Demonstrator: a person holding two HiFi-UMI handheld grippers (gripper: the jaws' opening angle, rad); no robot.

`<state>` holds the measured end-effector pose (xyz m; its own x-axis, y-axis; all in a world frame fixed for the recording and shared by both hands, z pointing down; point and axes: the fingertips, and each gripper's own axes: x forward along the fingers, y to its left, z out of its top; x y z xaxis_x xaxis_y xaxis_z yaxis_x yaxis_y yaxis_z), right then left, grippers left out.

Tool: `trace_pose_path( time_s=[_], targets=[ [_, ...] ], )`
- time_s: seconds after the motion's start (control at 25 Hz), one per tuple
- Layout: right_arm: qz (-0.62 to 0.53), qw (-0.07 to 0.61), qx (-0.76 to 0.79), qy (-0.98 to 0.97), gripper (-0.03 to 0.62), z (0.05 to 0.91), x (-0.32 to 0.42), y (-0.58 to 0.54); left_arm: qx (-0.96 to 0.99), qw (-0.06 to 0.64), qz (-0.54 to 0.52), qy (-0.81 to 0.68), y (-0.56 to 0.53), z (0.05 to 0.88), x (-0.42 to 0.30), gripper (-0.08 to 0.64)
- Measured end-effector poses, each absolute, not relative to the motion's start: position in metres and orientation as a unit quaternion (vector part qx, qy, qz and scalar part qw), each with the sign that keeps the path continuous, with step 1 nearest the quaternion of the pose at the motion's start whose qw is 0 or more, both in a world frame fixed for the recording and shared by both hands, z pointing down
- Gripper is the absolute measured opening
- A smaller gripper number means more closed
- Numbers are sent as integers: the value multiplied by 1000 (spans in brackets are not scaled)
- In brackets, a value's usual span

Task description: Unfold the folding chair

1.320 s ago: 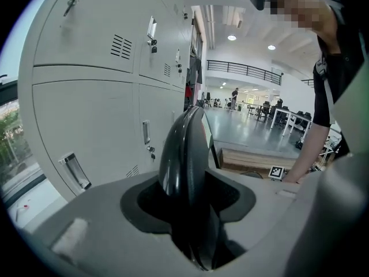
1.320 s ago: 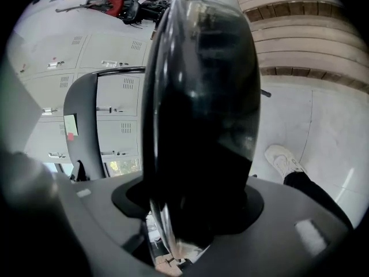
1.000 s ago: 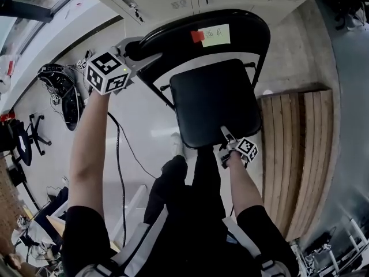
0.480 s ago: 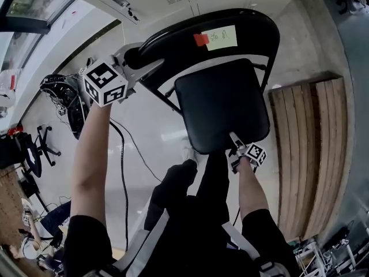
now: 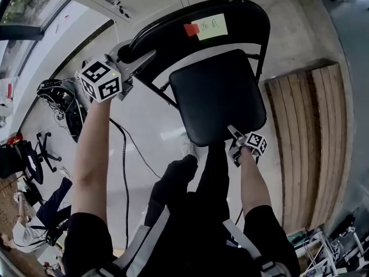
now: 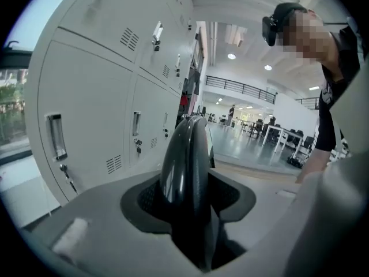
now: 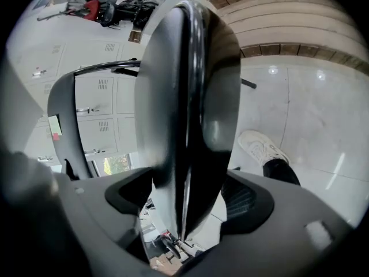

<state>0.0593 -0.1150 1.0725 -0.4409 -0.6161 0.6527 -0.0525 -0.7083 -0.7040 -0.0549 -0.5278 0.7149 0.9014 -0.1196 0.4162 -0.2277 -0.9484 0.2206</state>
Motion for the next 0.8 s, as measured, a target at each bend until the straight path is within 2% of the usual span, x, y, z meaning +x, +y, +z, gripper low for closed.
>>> trace_pose_path(
  time_s=[0.2,0.44,0.64,0.8],
  targets=[
    [-782,88,-525,325,333,1076,57,-92,960,171,196,-107,-539,733,-58,182],
    [-771,80,-547,317,321,1088,57,-90,961,167,192,-107,-550,742,-55,184],
    [-763,12,-578,288,301,1083,59,-87,961,158,190,-123,-553,748,-56,200],
    [-755,-8,-596,274,236,1061,63,-91,959,121,212,-147,-555,746,-60,235]
  ],
)
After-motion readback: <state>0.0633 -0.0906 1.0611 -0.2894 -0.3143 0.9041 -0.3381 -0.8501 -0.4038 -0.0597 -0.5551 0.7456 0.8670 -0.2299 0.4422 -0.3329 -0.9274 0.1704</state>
